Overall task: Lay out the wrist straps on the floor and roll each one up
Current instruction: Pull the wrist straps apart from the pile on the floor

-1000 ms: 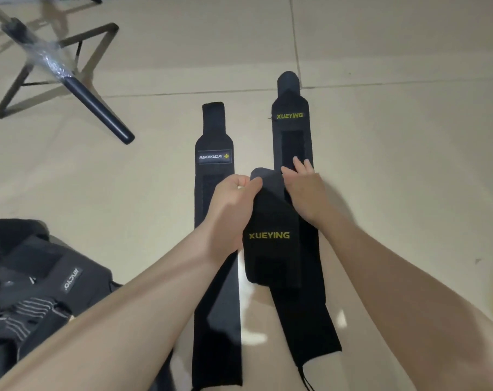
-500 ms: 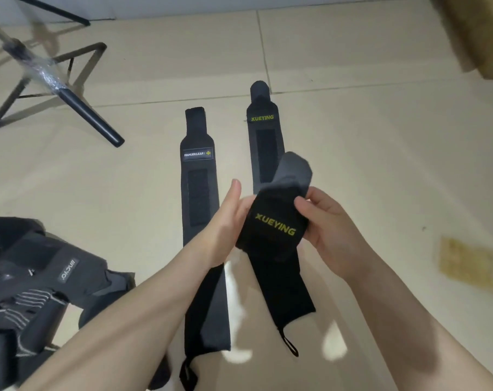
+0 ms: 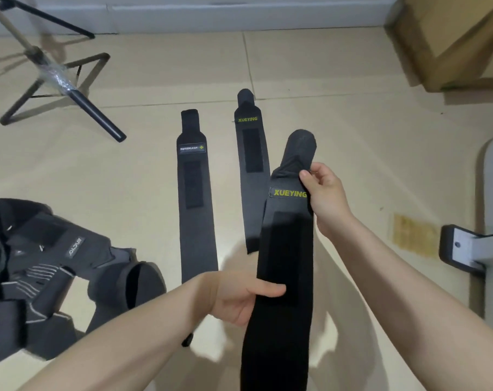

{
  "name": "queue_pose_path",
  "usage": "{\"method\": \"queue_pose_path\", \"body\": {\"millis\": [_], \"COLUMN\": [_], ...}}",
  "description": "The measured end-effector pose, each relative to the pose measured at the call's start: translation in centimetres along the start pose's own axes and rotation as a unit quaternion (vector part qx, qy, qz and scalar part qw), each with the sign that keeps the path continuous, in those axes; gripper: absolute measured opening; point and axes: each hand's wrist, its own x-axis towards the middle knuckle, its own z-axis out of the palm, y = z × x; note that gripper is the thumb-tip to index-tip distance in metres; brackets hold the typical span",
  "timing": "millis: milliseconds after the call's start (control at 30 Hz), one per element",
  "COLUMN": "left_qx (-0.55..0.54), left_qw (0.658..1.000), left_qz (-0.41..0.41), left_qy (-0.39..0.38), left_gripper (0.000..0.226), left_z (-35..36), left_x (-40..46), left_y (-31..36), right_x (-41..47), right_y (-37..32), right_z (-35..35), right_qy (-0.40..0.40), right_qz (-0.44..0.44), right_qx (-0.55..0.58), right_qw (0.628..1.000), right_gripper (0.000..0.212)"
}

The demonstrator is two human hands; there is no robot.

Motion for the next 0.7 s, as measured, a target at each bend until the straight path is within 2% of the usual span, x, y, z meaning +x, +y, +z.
{"method": "queue_pose_path", "body": {"millis": [67,133,200,267,333,400,433,533,700], "left_qx": [-0.051,-0.053,0.087,0.27,0.423,0.521,0.544,0.58,0.695], "left_qw": [0.996,0.971,0.907,0.818,0.72,0.629,0.607,0.585,0.507], "left_qz": [0.014,0.037,0.049,0.061,0.092,0.137,0.156,0.18,0.134], "left_qy": [0.073,0.23,0.41,0.504,0.542,0.56,0.558,0.538,0.491], "left_gripper": [0.03,0.034,0.037,0.037,0.037,0.042,0.045,0.053,0.054], "left_z": [-0.6,-1.6,-2.8,-3.7,-4.6,-6.0,-6.8,-9.2,-11.5], "left_x": [1.3,3.2,4.6,5.0,4.6,4.4,4.3,4.6,5.8], "left_y": [-0.9,-1.8,-2.5,-2.4,-1.3,0.4,1.3,3.6,4.8], "right_x": [1.5,2.8,3.6,4.1,4.8,5.9,6.5,7.9,9.6], "right_y": [1.7,3.8,5.5,6.3,6.6,6.8,7.0,7.9,9.7], "right_z": [0.4,1.2,2.1,2.8,3.3,3.6,3.8,4.2,4.8], "right_qy": [0.007,-0.001,-0.015,-0.047,-0.073,-0.073,-0.07,-0.075,-0.078], "right_qz": [0.03,0.064,0.092,0.086,0.061,0.05,0.049,0.044,0.052], "right_qx": [-0.074,-0.146,-0.198,-0.231,-0.238,-0.25,-0.262,-0.309,-0.33], "right_qw": [0.997,0.987,0.976,0.968,0.967,0.964,0.961,0.947,0.939], "right_gripper": [0.018,0.024,0.026,0.024,0.024,0.029,0.03,0.022,0.016]}}
